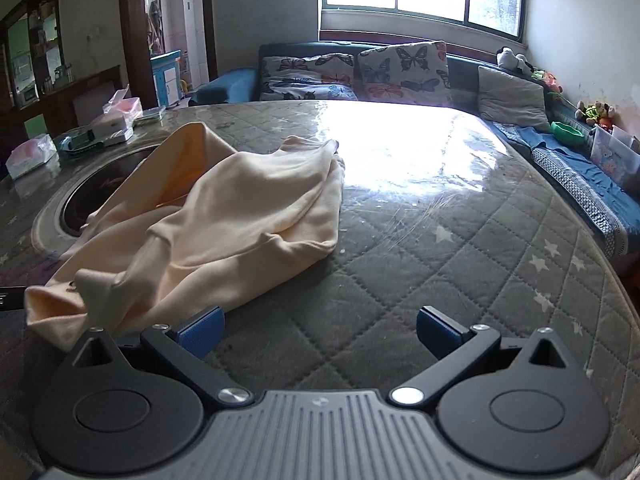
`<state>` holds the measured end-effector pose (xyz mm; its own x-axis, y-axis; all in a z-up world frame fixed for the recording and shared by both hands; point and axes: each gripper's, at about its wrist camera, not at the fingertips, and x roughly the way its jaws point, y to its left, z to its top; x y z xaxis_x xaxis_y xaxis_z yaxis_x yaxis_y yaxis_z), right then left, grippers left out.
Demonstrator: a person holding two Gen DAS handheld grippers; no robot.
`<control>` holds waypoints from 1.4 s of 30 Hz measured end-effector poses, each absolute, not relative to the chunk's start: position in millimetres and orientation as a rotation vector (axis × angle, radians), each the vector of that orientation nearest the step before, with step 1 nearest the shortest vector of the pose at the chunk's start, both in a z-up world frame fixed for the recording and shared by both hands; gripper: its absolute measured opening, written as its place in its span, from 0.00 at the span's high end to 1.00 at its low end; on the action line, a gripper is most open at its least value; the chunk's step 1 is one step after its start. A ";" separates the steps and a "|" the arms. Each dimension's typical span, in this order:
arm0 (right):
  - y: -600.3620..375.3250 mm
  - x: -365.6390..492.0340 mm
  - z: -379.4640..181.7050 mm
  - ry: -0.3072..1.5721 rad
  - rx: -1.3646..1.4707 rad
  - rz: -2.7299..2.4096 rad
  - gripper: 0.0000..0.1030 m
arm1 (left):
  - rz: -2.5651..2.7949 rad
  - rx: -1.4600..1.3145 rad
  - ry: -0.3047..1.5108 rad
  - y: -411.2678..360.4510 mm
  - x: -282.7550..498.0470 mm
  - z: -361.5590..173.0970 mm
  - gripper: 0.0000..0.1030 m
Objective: Fold clothes
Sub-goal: 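Move both open grippers over the crumpled cream shirt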
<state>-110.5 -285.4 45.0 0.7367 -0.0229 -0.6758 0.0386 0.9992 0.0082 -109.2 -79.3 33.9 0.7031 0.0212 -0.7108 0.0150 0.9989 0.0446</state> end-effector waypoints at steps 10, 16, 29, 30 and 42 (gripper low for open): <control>-278.2 -119.4 46.0 0.736 0.011 -0.016 0.00 | -0.034 0.071 0.795 -95.3 -124.1 34.9 0.00; -273.1 -121.8 47.1 0.732 0.003 -0.006 0.00 | -0.058 0.080 0.795 -102.2 -129.2 34.8 0.00; -267.9 -127.1 50.1 0.719 -0.004 0.017 0.00 | -0.107 0.118 0.790 -117.7 -136.7 35.5 0.00; -267.8 -127.4 50.4 0.718 -0.004 0.018 0.00 | -0.109 0.121 0.788 -118.6 -137.0 36.1 0.00; -264.1 -125.0 52.5 0.706 -0.020 0.032 0.00 | -0.118 0.136 0.790 -120.9 -135.6 37.2 0.00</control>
